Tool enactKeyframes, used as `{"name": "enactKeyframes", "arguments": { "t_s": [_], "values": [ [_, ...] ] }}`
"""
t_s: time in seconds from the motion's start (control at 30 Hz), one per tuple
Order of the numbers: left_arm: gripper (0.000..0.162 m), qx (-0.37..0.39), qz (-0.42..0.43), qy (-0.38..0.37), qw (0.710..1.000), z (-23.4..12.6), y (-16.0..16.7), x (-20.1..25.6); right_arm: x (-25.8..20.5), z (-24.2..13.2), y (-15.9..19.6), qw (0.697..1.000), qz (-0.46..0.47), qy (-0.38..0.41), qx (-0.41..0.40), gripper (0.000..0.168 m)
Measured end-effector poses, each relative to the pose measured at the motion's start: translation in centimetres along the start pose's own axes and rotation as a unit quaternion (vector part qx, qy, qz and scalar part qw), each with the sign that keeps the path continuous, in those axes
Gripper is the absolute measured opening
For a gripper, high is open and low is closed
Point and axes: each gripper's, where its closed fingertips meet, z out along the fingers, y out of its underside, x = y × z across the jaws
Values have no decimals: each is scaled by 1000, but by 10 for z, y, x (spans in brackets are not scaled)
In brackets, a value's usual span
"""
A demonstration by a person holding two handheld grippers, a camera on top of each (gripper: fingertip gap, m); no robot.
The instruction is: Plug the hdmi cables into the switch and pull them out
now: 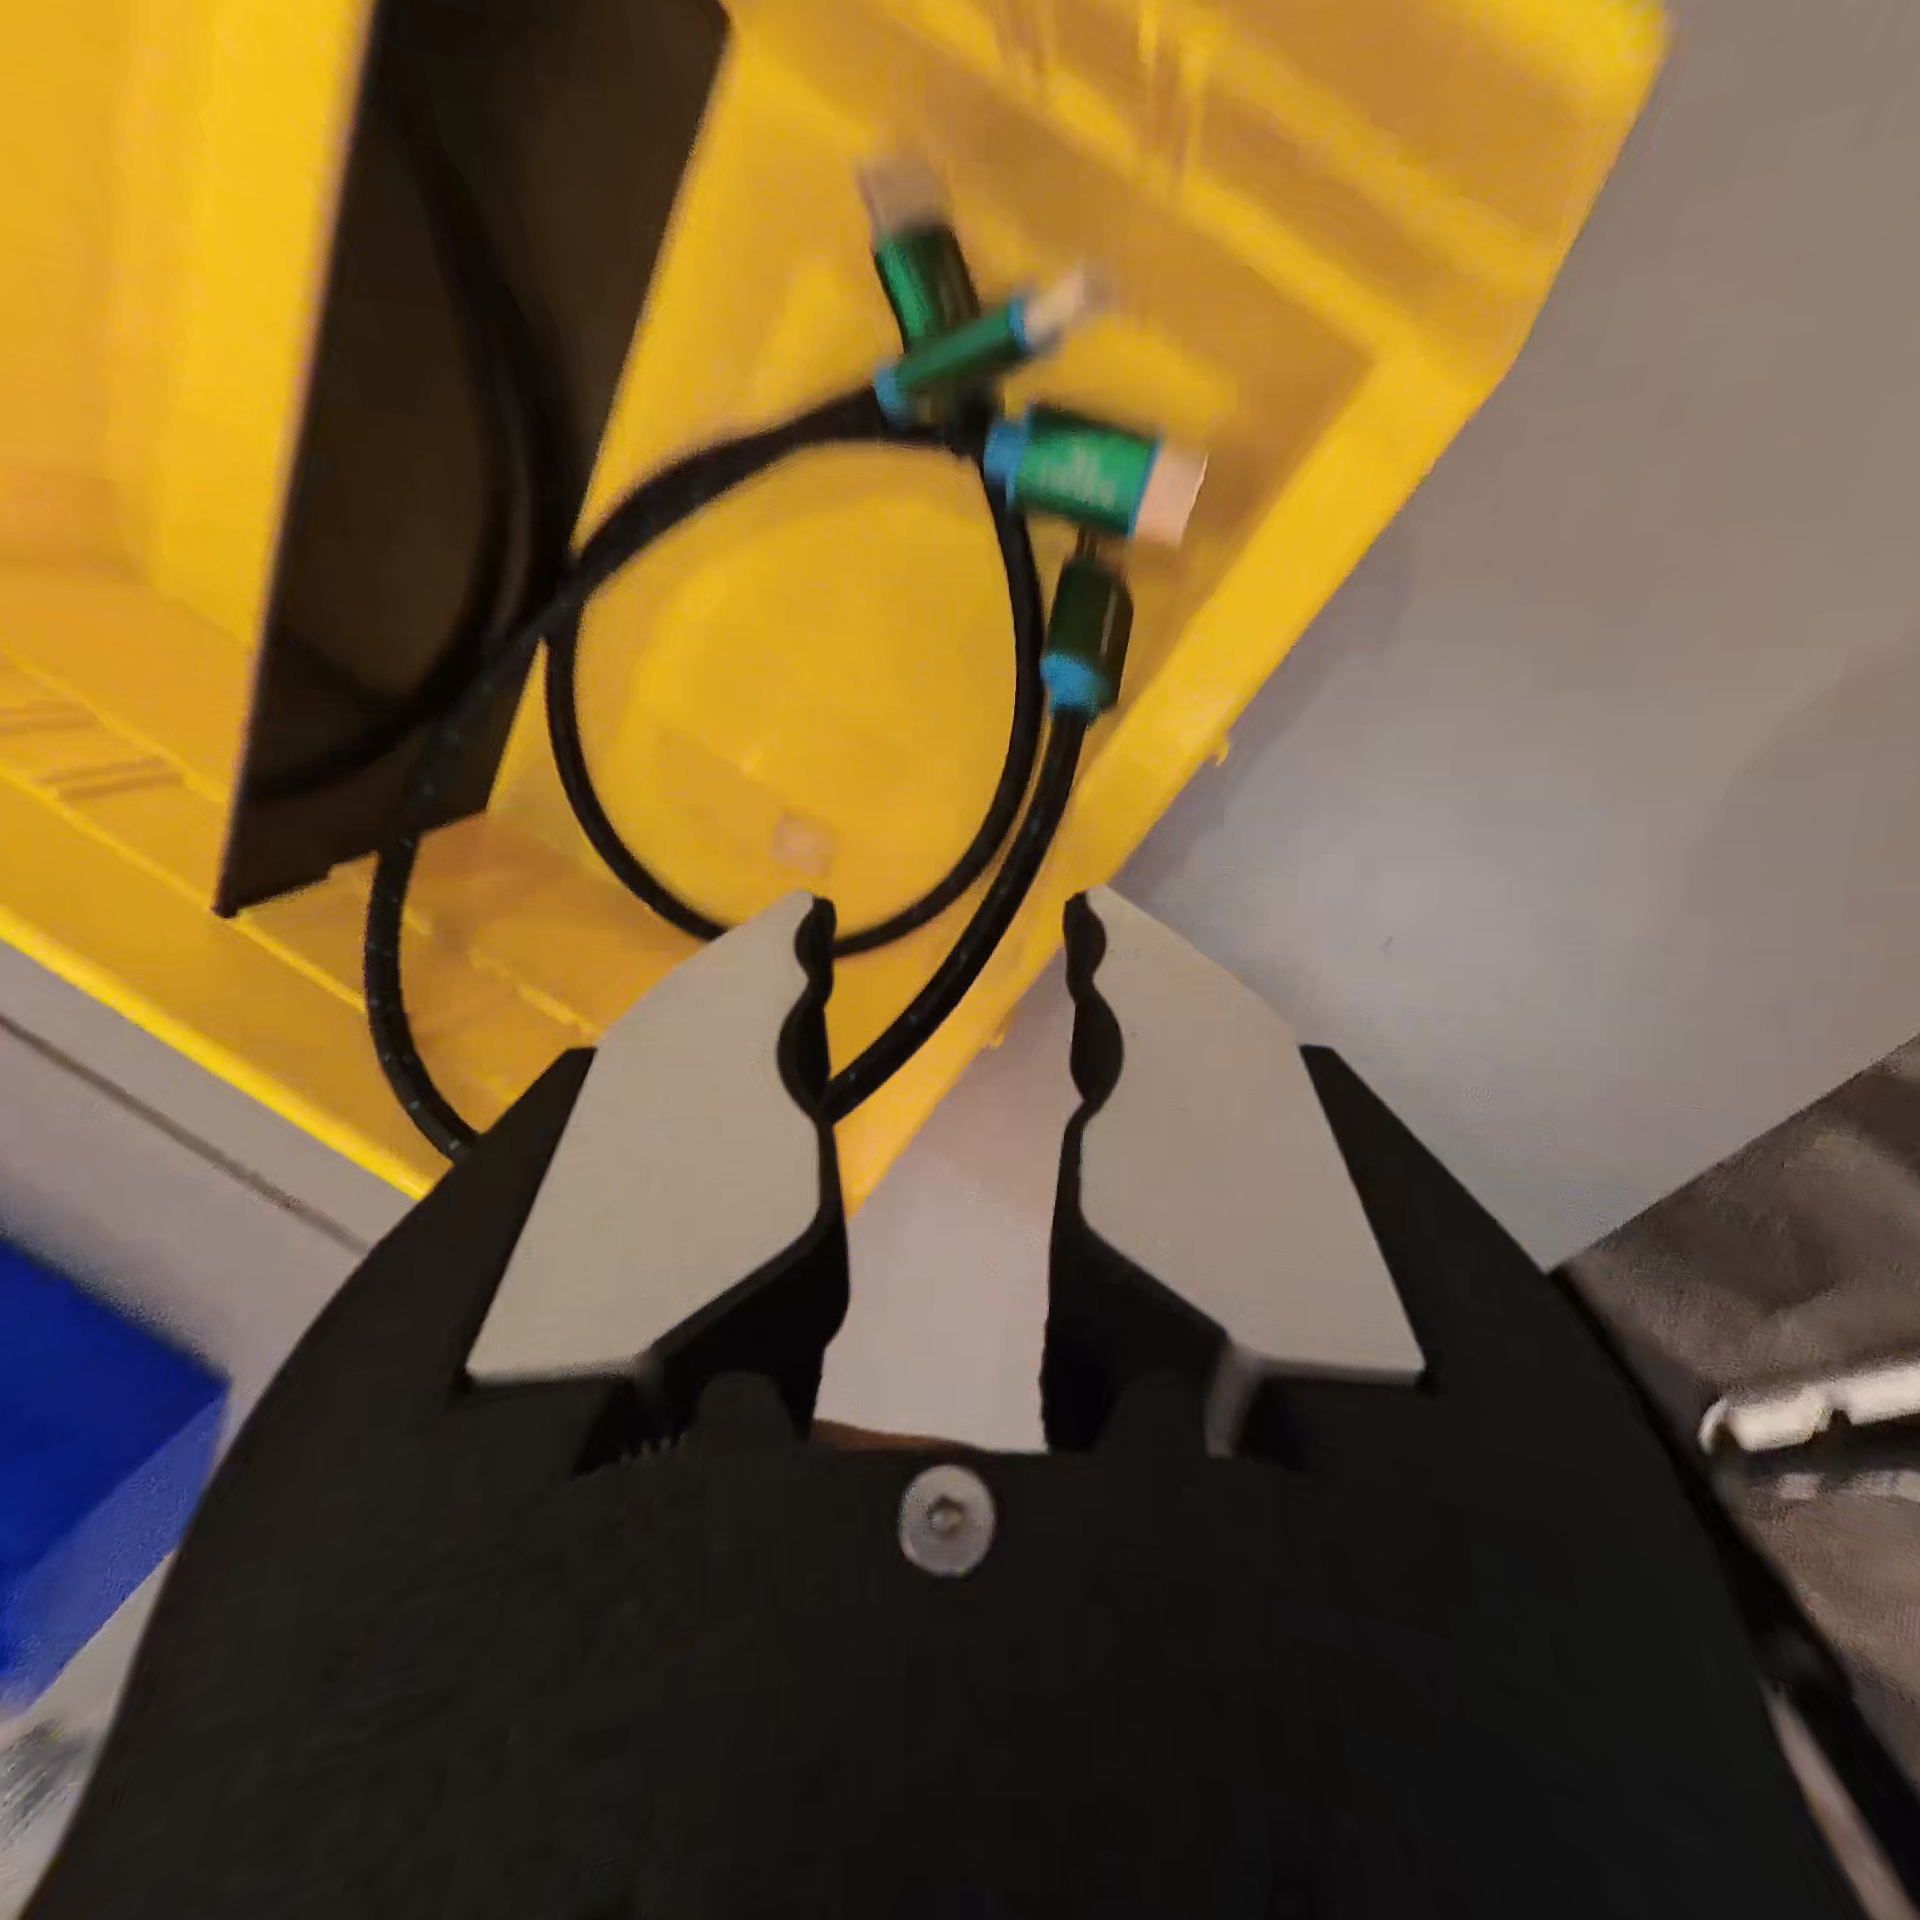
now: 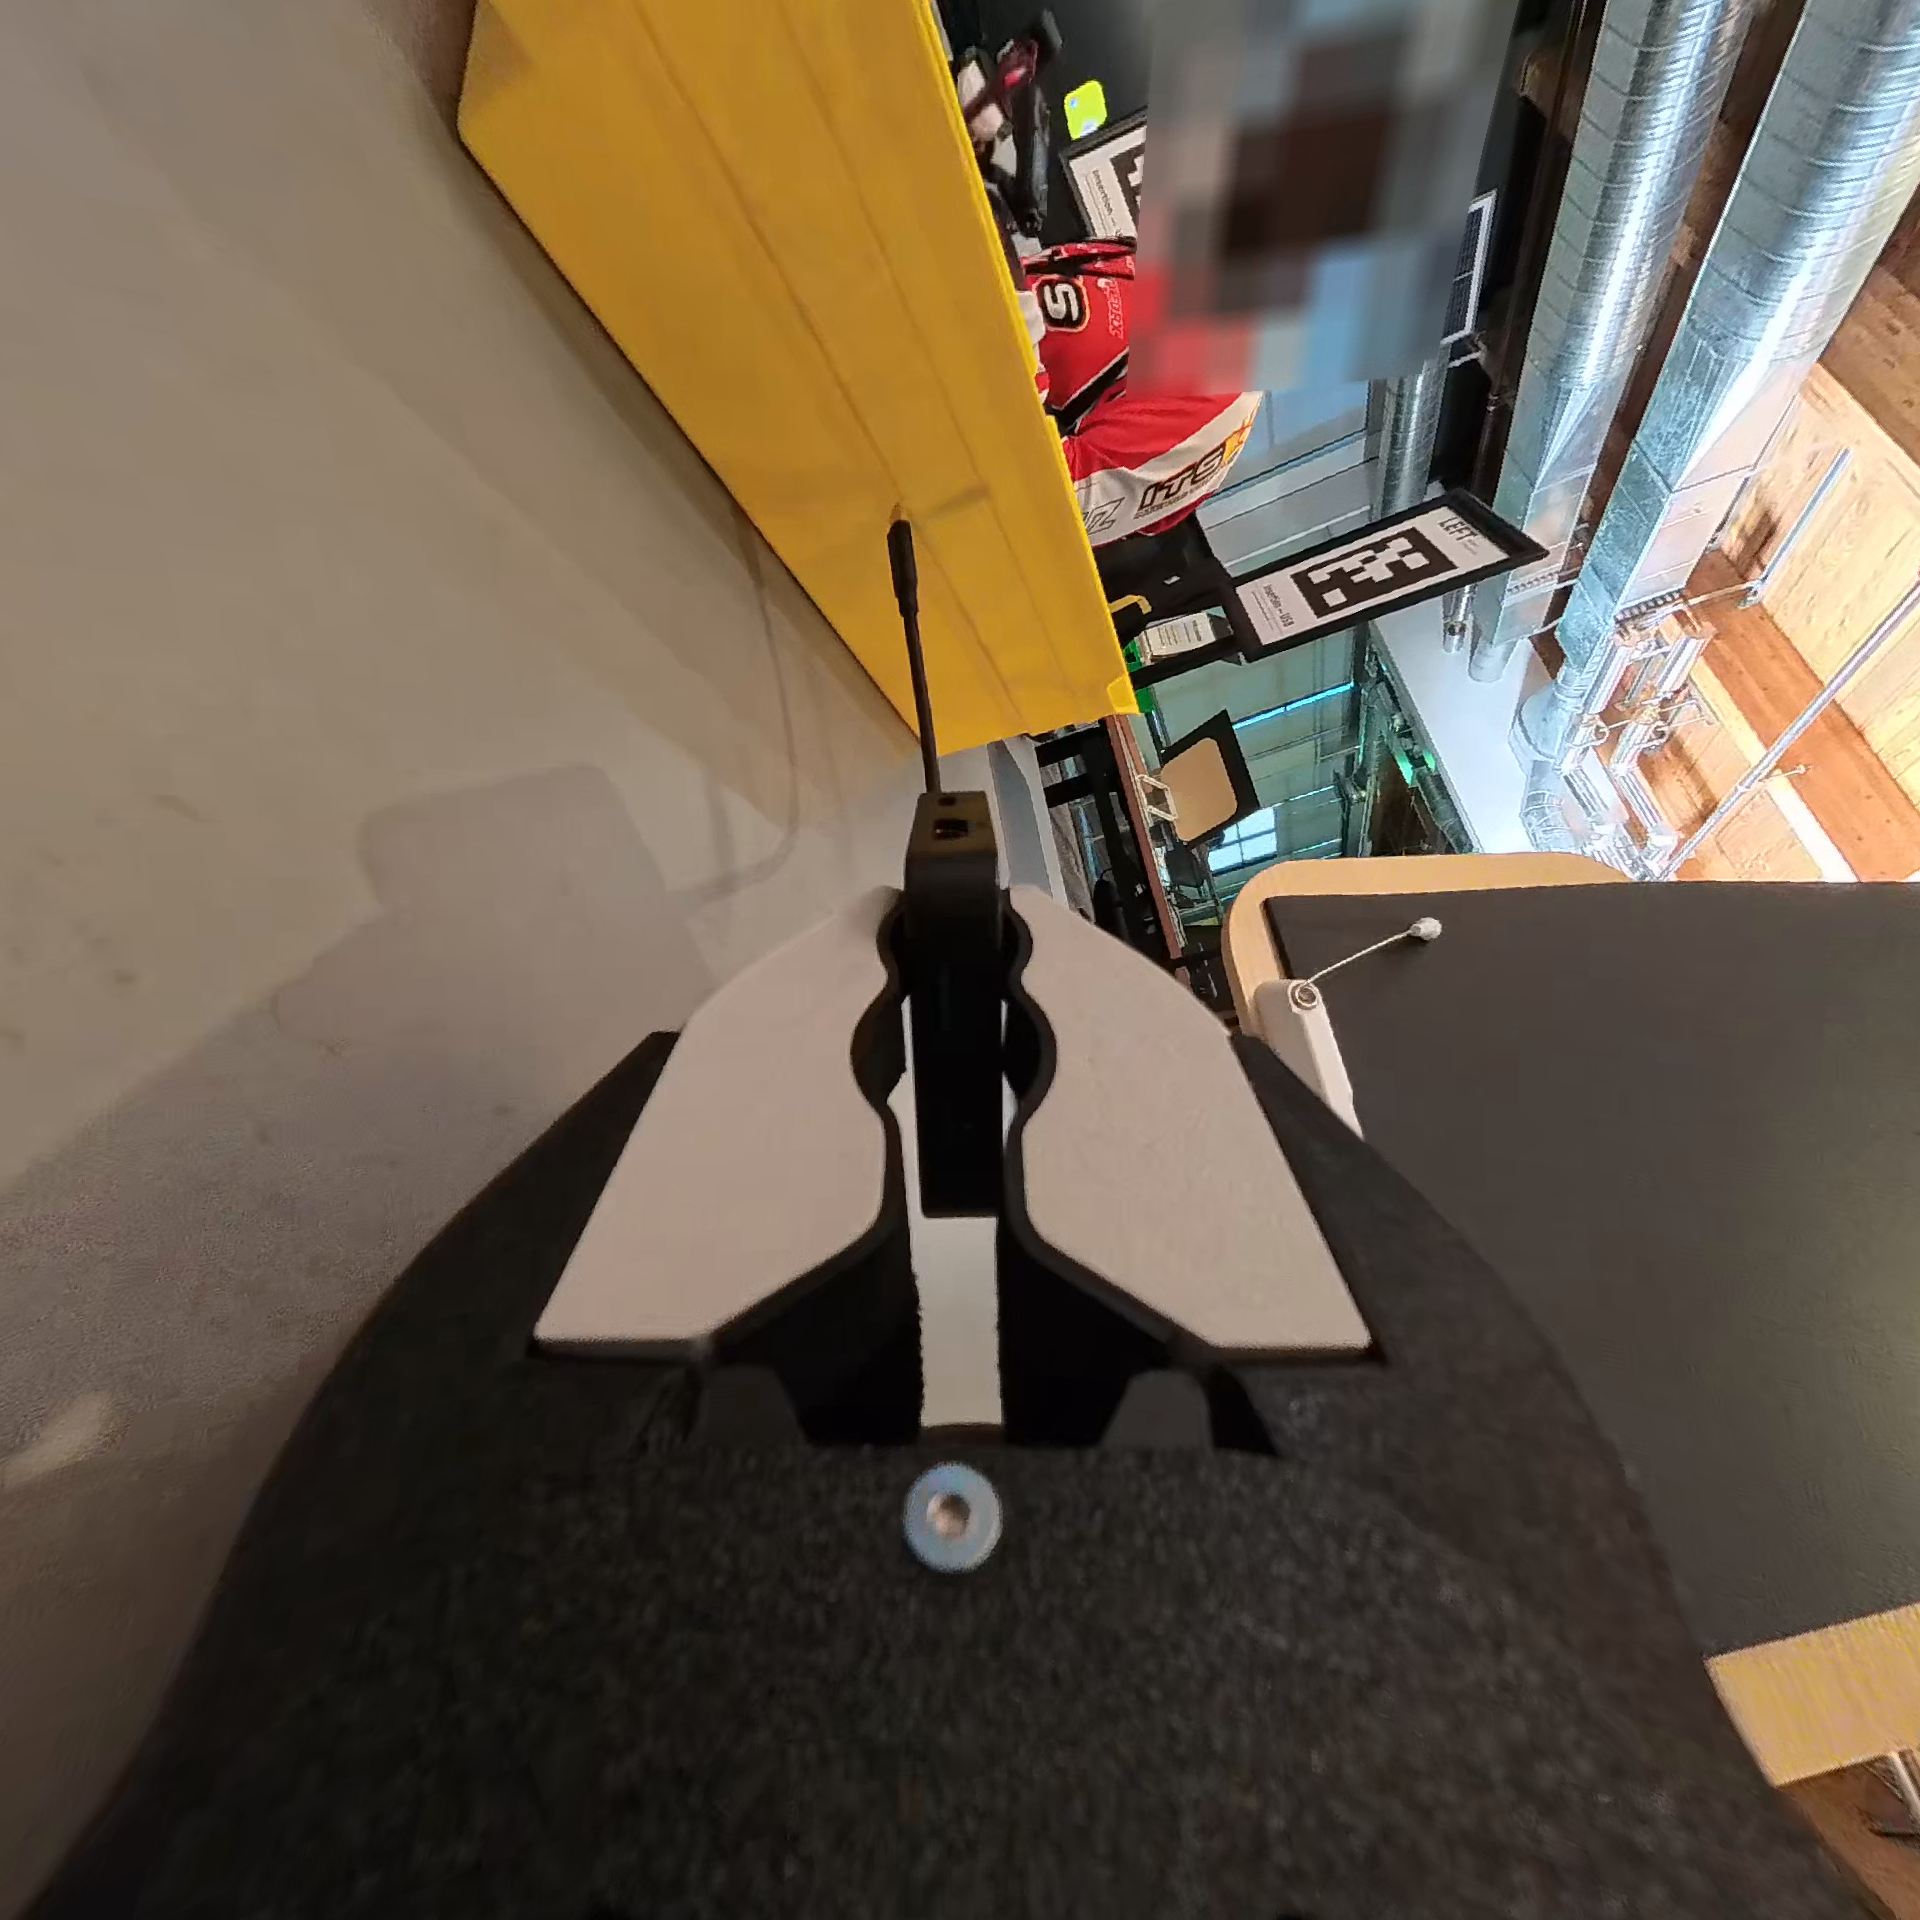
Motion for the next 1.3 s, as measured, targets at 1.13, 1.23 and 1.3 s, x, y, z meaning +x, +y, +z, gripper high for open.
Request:
{"name": "enactKeyframes", "arguments": {
  "t_s": [1.13,1.23,1.3],
  "values": [
    [6,422,-268,440,746,-36,-171,203,64,-27,7,982,135,122,40,13],
    [6,377,-289,356,805,6,-162,192,60,-25,6,985,123,116,37,13],
    [6,349,-279,294,845,25,-156,192,58,-24,6,986,119,112,36,13]
  ]
}}
